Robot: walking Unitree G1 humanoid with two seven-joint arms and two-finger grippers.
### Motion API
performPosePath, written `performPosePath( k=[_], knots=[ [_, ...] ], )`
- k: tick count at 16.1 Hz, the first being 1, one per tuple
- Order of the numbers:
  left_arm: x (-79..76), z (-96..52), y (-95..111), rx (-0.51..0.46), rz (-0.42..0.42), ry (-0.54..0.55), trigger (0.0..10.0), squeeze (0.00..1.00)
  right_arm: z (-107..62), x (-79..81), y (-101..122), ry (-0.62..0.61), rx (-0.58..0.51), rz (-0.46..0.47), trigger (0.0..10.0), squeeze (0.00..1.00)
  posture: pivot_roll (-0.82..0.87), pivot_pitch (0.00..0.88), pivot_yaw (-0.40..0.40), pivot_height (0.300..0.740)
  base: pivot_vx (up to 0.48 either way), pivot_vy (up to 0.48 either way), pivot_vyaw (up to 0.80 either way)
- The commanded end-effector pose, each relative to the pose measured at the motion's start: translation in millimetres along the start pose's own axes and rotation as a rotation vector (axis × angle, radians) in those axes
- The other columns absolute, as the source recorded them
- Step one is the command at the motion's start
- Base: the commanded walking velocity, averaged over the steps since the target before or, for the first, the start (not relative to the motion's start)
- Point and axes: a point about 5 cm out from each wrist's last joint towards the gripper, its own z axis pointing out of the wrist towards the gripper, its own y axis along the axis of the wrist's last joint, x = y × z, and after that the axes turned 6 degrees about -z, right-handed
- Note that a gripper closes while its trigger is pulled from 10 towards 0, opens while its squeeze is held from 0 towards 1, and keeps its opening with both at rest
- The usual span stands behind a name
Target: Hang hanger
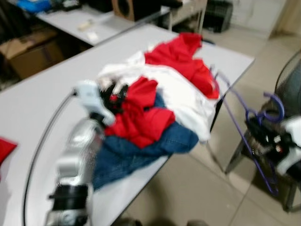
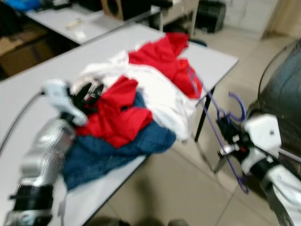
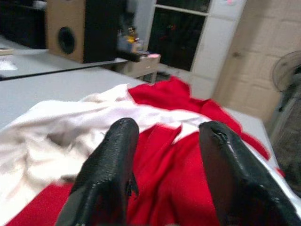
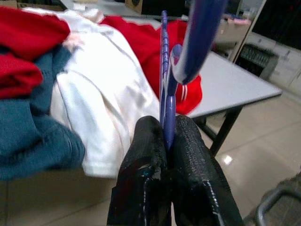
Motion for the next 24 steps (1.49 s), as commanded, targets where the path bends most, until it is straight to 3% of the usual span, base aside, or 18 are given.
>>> performPosePath(
  k=[1, 6, 9, 12, 13, 14, 15, 17, 18, 19, 24],
  knots=[
    [-9.2, 5.4, 3.7, -0.001, -0.029, -0.069, 10.0, 1.00, -3.0, -1.1, -0.1, 0.013, -0.004, -0.010, 10.0, 0.00, -0.26, 0.000, 0.105, 0.740, 0.000, 0.000, 0.00],
    [-8.2, 2.7, -4.3, 0.183, -0.030, -0.286, 10.0, 1.00, -9.7, -3.3, -3.1, 0.107, -0.004, 0.031, 10.0, 0.00, -0.27, 0.000, 0.134, 0.740, 0.000, 0.000, 0.00],
    [-5.6, -2.0, -12.1, 0.295, 0.036, -0.367, 10.0, 1.00, -12.2, 2.3, -8.6, 0.147, 0.021, 0.014, 10.0, 0.00, -0.28, 0.000, 0.147, 0.740, 0.000, 0.000, 0.00],
    [17.2, -9.7, -22.9, 0.482, 0.189, -0.334, 10.0, 1.00, -14.4, 11.8, -10.3, 0.204, 0.033, 0.030, 10.0, 0.00, -0.28, 0.000, 0.154, 0.740, 0.000, 0.000, 0.00],
    [25.2, -13.6, -24.5, 0.527, 0.231, -0.312, 10.0, 0.87, -15.9, 15.2, -11.1, 0.229, 0.043, 0.029, 10.0, 0.00, -0.28, 0.000, 0.153, 0.740, 0.000, 0.000, 0.00],
    [26.4, -14.3, -24.7, 0.536, 0.241, -0.313, 10.0, 0.31, -15.8, 15.9, -10.8, 0.239, 0.044, 0.031, 10.0, 0.00, -0.28, 0.000, 0.152, 0.740, 0.000, 0.000, 0.00],
    [29.1, -15.2, -26.5, 0.555, 0.264, -0.312, 10.0, 0.00, -15.3, 18.2, -11.7, 0.251, 0.047, 0.031, 10.0, 0.00, -0.27, 0.000, 0.152, 0.740, 0.000, 0.000, 0.00],
    [33.3, -13.0, -30.4, 0.567, 0.302, -0.265, 10.0, 0.00, -11.6, 21.9, -13.9, 0.261, 0.052, 0.019, 10.0, 0.00, -0.27, 0.000, 0.155, 0.740, 0.000, 0.000, 0.00],
    [31.8, -12.9, -30.1, 0.555, 0.295, -0.276, 4.1, 0.00, -11.4, 23.0, -13.8, 0.263, 0.050, 0.021, 10.0, 0.00, -0.27, 0.000, 0.155, 0.740, 0.000, 0.000, 0.00],
    [30.5, -13.4, -30.2, 0.546, 0.281, -0.288, 0.0, 0.00, -11.6, 24.0, -14.2, 0.264, 0.051, 0.022, 10.0, 0.00, -0.27, 0.000, 0.156, 0.740, 0.000, 0.000, 0.00],
    [25.5, -8.0, -25.0, 0.505, 0.258, -0.307, 0.0, 0.00, -11.2, 25.8, -12.5, 0.273, 0.047, 0.015, 10.0, 0.00, -0.27, 0.000, 0.159, 0.740, 0.000, 0.000, 0.00]
  ],
)
